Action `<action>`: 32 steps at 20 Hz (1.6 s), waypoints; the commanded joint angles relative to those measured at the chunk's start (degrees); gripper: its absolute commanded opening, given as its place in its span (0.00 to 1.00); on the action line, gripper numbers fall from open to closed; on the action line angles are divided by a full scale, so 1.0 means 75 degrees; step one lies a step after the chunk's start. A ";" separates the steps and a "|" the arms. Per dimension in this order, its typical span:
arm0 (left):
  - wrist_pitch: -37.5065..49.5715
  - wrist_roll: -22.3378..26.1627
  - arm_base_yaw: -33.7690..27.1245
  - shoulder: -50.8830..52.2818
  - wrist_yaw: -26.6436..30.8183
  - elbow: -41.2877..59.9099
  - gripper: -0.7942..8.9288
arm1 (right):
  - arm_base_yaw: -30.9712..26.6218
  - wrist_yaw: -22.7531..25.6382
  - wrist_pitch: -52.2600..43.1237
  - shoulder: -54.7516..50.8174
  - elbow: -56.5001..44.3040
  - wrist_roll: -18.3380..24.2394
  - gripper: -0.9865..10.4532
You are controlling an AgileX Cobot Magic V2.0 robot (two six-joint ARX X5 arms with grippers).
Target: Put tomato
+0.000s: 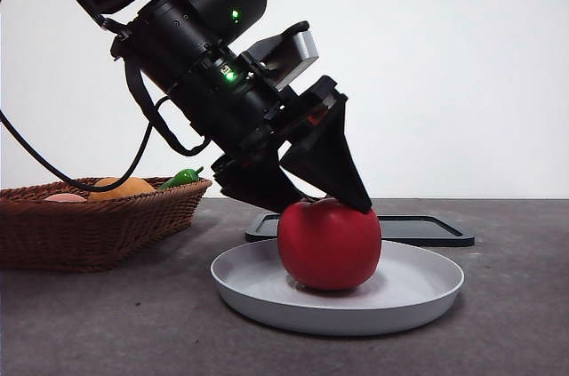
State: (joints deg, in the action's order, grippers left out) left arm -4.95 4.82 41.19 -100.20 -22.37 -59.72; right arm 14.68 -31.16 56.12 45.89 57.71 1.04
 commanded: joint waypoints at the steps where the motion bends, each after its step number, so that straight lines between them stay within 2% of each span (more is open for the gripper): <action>1: -0.0020 -0.0093 0.0096 -0.0105 0.0006 -0.0157 0.57 | 0.0041 0.0017 -0.0070 0.0064 0.0163 -0.0050 0.45; 9: -0.0251 -0.0195 -0.0067 0.0641 0.0012 -0.0525 0.57 | 0.0041 0.0017 -0.0047 0.0064 0.0163 -0.0050 0.45; 16: -0.0889 -0.0280 -0.0956 0.2305 0.0152 -0.0592 0.56 | 0.0041 0.0017 -0.0052 0.0064 0.0166 -0.0050 0.45; 26: -0.3858 -0.0323 -0.3168 0.4820 0.0108 -0.0592 0.56 | 0.0041 0.0020 -0.0227 0.0067 0.0163 -0.0047 0.45; 32: -0.6353 -0.0291 -0.3491 0.5601 -0.0612 -0.0592 0.56 | 0.0041 0.0009 -0.0455 0.0294 0.0163 -0.0052 0.45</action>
State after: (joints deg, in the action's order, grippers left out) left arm -52.53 2.24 14.87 -57.78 -26.59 -62.85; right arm 14.68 -31.11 53.28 47.70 57.74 1.06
